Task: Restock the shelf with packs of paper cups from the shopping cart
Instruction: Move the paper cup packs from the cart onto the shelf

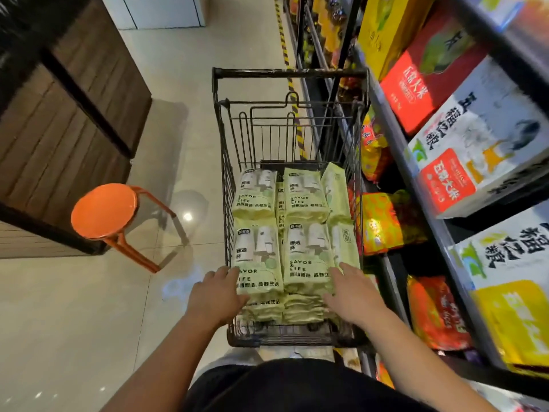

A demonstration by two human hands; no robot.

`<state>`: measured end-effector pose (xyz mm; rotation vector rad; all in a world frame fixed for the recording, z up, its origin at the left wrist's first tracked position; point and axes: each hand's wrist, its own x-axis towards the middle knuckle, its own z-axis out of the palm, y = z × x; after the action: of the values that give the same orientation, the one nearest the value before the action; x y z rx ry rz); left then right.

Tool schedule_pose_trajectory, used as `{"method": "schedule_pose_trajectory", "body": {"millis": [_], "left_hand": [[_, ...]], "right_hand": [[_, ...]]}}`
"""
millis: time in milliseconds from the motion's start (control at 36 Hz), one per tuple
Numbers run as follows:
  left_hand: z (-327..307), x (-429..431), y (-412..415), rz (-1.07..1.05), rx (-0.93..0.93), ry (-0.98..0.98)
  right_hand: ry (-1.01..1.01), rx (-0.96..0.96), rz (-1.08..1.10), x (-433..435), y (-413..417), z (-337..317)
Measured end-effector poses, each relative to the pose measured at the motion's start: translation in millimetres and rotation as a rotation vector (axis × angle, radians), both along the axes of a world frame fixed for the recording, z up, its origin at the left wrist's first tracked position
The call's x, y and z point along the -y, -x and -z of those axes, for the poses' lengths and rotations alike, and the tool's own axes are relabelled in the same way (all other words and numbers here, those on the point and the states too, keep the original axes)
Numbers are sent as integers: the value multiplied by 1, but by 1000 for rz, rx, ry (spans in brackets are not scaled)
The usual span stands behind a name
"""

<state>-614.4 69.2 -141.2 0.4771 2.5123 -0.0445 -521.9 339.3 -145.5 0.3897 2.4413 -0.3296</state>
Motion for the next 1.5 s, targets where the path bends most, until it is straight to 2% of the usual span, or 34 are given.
{"method": "schedule_pose_trajectory", "body": {"millis": [250,333,472,611,750,833,917,1028,1139,1222,1306,1500], "left_hand": [[47,-11,67,135,153,95],[59,-15,74,137,191,77],[76,-15,81,-40,256,-33],[86,-14,77,-145,257,-139],[90,-18,74,-49,232,30],[91,-23,76,23,167,98],[86,-27,77,6,169,128],[82,-36,65,-268,185,70],[79,-44,53,-674,146,-93],[73,-52,45,-826,108,-214],[74,-58,41,-1027,173,-390],[82,-59,42,-1097,189,-279]], "right_hand": [[46,141,200,11,60,28],[40,184,336,19,76,44],[-36,180,534,34,99,63],[17,223,728,31,117,72],[25,251,835,34,132,81],[20,265,814,34,136,85],[11,260,761,33,133,84],[36,225,768,30,122,83],[83,158,801,22,113,82],[71,177,720,17,108,80],[141,79,770,13,101,78],[363,-77,785,1,89,85]]}}
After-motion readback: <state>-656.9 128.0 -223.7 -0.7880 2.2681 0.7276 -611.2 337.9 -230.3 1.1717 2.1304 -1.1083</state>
